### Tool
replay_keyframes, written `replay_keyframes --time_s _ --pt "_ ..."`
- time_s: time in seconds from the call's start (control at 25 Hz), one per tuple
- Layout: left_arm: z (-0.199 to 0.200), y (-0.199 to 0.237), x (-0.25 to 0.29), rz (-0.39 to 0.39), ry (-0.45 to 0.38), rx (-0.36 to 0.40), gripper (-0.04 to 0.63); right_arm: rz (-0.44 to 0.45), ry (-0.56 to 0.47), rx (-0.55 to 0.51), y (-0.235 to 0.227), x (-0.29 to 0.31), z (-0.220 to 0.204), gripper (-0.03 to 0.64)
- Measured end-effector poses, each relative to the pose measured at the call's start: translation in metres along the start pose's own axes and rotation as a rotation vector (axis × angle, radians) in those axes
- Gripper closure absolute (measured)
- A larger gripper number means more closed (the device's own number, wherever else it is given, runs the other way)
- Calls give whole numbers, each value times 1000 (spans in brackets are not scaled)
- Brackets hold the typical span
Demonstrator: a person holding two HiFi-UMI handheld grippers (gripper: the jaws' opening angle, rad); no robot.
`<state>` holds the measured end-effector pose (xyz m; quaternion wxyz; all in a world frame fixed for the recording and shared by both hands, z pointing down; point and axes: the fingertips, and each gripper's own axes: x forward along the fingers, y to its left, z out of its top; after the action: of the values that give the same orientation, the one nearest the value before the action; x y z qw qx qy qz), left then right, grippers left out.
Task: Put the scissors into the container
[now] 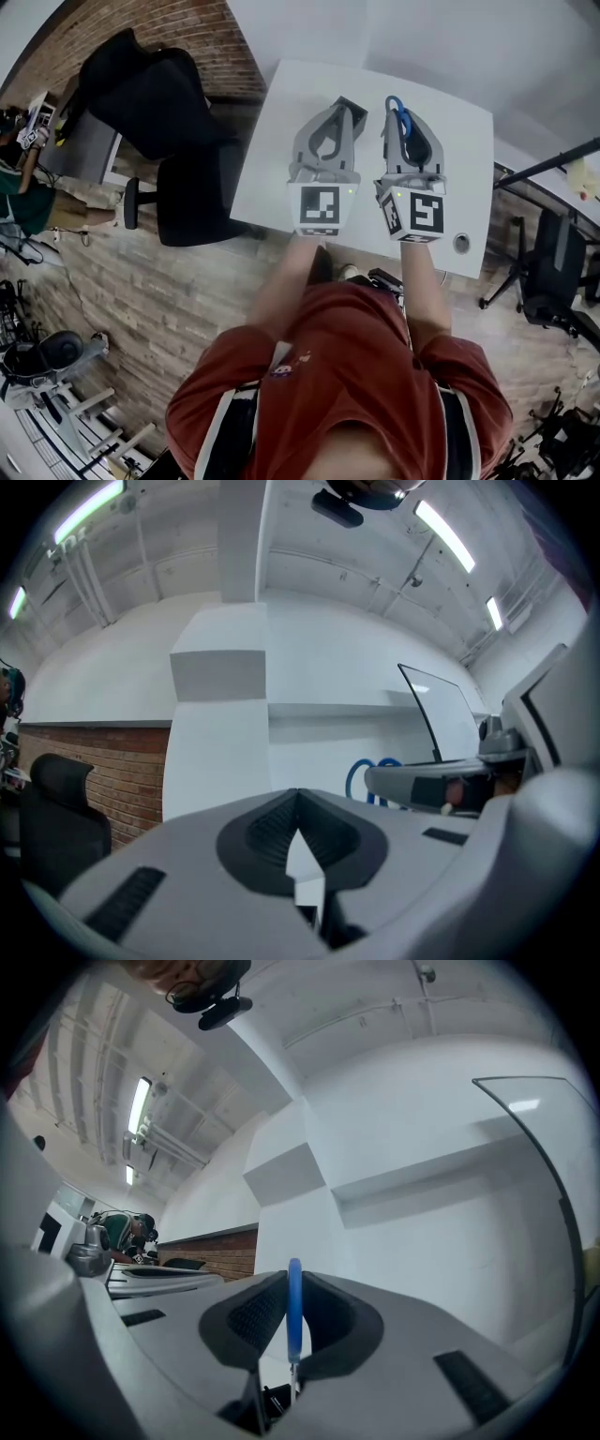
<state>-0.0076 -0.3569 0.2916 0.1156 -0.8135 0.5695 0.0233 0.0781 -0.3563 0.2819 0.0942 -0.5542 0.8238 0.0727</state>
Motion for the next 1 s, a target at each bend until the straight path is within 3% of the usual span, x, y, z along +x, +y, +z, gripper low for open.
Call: replay_keyframes --time_s 1.0 --pt "-65 69 69 -58 63 -68 583 -45 124 5 9 95 -76 562"
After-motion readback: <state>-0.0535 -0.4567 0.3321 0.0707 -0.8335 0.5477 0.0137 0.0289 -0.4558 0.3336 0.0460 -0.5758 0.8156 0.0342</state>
